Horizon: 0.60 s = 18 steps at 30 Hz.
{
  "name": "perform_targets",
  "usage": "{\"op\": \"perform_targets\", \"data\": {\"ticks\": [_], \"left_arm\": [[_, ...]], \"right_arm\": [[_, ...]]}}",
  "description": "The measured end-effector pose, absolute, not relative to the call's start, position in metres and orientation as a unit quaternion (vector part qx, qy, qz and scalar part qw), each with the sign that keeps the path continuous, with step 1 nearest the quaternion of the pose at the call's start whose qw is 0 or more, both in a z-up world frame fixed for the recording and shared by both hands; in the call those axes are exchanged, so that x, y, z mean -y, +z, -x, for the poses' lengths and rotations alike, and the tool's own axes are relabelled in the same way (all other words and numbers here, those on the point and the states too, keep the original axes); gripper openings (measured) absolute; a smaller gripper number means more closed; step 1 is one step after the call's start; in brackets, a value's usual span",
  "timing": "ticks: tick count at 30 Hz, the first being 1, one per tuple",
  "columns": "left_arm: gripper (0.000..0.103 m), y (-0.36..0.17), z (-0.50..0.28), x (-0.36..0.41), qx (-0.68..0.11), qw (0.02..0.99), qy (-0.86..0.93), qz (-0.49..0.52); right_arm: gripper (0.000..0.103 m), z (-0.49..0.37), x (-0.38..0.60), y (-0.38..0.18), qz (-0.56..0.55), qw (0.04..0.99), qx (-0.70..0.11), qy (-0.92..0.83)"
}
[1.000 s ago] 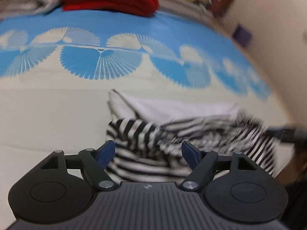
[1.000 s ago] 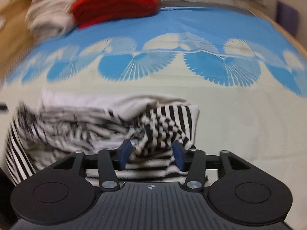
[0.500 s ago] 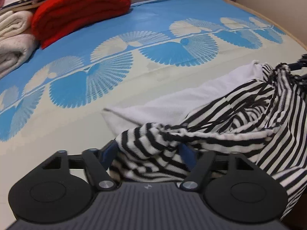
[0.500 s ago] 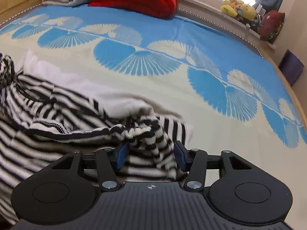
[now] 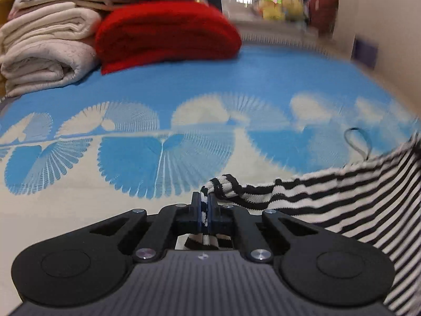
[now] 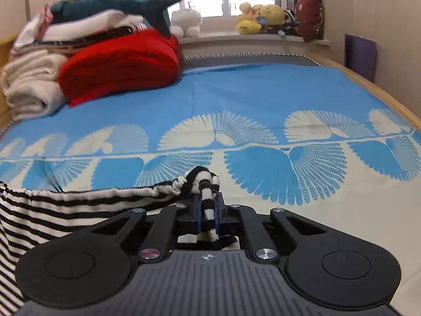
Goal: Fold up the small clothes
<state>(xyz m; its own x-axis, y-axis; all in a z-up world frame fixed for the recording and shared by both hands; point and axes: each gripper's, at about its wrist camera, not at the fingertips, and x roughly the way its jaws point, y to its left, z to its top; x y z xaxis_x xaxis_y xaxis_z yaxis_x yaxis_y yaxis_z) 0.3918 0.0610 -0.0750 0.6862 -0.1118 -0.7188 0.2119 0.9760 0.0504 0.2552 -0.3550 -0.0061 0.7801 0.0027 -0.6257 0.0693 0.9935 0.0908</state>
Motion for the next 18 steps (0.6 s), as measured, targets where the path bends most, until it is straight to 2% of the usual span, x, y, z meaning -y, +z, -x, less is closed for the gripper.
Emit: {"op": "perform_targets", "data": {"ticks": [6,9,10,12,13,15,16,18], "left_arm": [[0.004,-0.104,-0.417,-0.061,-0.431,0.901,-0.037,-0.043],[0.004,-0.132,-0.424,-0.061,-0.487,0.871,-0.035,-0.053],[0.005,-0.136,-0.424,-0.059,-0.489,0.869,-0.037,-0.059],[0.008,-0.132,-0.422,-0.057,-0.481,0.873,-0.039,-0.07],[0.011,-0.13,-0.421,-0.058,-0.483,0.872,-0.04,-0.068],[0.03,-0.123,-0.416,-0.059,-0.488,0.87,-0.045,-0.06],[0.036,-0.115,-0.411,-0.061,-0.488,0.87,-0.044,-0.054],[0.054,-0.095,-0.399,-0.071,-0.478,0.876,-0.056,-0.024]], "right_arm": [[0.009,-0.293,0.332,-0.039,-0.003,0.925,-0.376,-0.046],[0.01,-0.307,0.323,-0.068,0.018,0.896,-0.442,-0.045],[0.011,-0.312,0.323,-0.081,0.015,0.881,-0.471,-0.048],[0.011,-0.313,0.321,-0.086,0.017,0.88,-0.471,-0.054],[0.012,-0.314,0.32,-0.085,0.02,0.88,-0.471,-0.055],[0.026,-0.312,0.323,-0.079,0.01,0.882,-0.467,-0.064],[0.03,-0.309,0.326,-0.073,-0.004,0.883,-0.463,-0.075],[0.041,-0.299,0.338,-0.054,-0.046,0.89,-0.446,-0.084]]}}
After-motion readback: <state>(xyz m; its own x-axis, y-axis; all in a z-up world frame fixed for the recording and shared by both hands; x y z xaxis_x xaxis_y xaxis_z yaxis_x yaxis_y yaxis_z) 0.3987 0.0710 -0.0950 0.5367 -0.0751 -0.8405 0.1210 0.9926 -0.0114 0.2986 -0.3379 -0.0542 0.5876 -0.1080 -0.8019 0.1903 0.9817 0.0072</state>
